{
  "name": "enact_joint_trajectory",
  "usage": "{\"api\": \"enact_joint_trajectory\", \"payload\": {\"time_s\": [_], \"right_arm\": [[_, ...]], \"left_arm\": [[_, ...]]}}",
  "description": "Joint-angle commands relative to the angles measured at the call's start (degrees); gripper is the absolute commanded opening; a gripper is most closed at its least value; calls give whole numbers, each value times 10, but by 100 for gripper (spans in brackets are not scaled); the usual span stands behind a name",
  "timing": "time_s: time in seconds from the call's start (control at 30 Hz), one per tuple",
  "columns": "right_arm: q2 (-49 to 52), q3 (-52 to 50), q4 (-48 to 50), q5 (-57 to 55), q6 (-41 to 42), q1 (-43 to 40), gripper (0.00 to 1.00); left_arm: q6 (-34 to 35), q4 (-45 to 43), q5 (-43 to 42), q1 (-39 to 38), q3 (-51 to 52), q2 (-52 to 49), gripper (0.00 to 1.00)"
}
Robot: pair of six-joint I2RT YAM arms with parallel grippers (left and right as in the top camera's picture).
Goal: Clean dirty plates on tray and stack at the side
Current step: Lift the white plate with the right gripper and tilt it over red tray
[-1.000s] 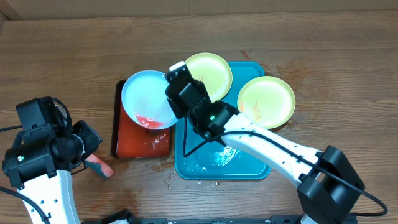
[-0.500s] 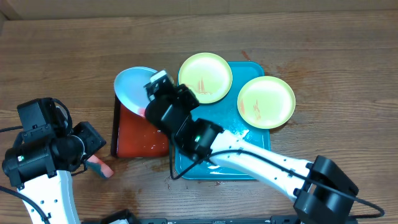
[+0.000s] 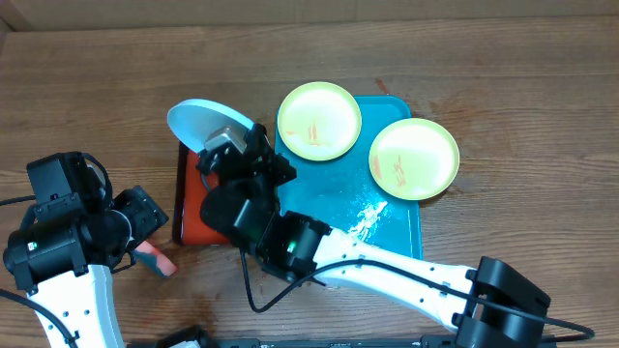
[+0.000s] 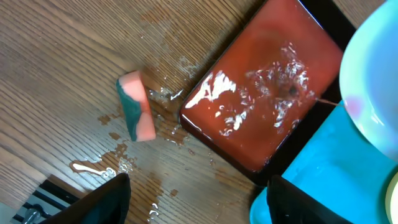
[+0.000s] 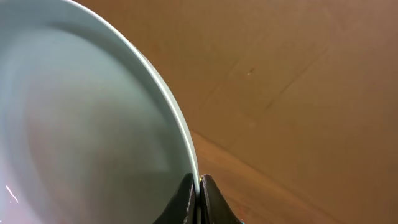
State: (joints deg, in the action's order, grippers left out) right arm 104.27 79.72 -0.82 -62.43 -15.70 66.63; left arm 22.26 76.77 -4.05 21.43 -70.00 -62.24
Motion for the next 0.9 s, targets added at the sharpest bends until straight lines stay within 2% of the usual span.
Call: {"api": "enact_joint_trajectory", "payload": {"time_s": [0.0, 0.87], "right_arm": [[-18, 10, 8, -29, -13, 9, 4], [-18, 10, 8, -29, -12, 9, 4]], "left_arm": [[-5, 1, 2, 3, -9, 8, 72], [-5, -3, 17, 3, -9, 7, 77]]}}
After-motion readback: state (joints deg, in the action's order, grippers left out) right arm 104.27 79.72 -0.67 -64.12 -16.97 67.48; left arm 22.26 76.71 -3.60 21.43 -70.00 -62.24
